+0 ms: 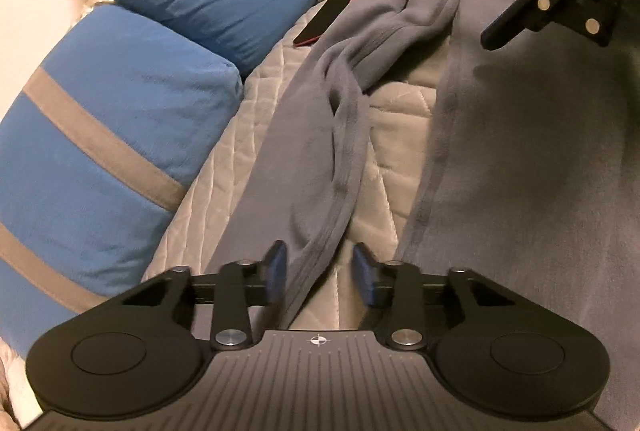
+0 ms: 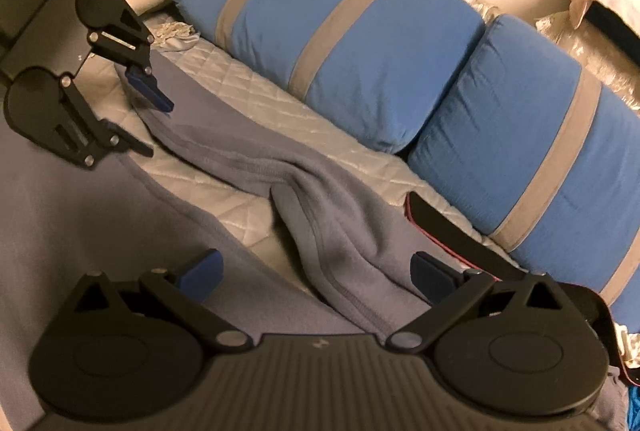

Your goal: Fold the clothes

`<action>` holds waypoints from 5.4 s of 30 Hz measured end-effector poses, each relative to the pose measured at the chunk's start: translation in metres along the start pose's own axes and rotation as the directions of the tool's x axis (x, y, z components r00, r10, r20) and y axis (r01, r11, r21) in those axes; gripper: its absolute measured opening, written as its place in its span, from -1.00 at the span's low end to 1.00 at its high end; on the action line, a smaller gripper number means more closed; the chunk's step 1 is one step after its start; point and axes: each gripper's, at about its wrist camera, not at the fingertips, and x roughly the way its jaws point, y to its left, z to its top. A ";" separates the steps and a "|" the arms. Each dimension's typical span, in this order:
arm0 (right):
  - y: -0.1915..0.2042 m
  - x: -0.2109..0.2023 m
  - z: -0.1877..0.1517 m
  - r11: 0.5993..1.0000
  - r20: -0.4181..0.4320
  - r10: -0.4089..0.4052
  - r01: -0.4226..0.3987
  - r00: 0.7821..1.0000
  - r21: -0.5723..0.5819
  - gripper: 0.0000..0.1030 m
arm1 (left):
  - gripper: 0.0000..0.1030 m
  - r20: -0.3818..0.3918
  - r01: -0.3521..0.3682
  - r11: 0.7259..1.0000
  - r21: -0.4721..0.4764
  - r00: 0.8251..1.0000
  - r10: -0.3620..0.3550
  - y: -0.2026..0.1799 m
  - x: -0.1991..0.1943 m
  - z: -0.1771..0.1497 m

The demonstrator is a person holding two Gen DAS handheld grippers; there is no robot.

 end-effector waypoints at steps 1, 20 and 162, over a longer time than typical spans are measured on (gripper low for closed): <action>-0.003 0.001 -0.001 1.000 -0.001 0.005 -0.005 1.000 0.005 0.98 | -0.65 -0.001 -0.004 1.000 -0.005 1.000 0.004 0.000 0.001 0.001; -0.035 0.008 -0.008 0.994 -0.008 0.056 -0.055 0.998 0.092 0.42 | -0.91 0.047 -0.240 0.961 -0.136 0.967 0.249 0.030 -0.014 0.000; 0.000 -0.019 -0.018 1.000 0.027 0.010 -0.010 1.000 -0.006 0.95 | -0.11 -0.141 -0.143 -0.163 -0.976 0.990 -0.026 0.192 -0.010 -0.223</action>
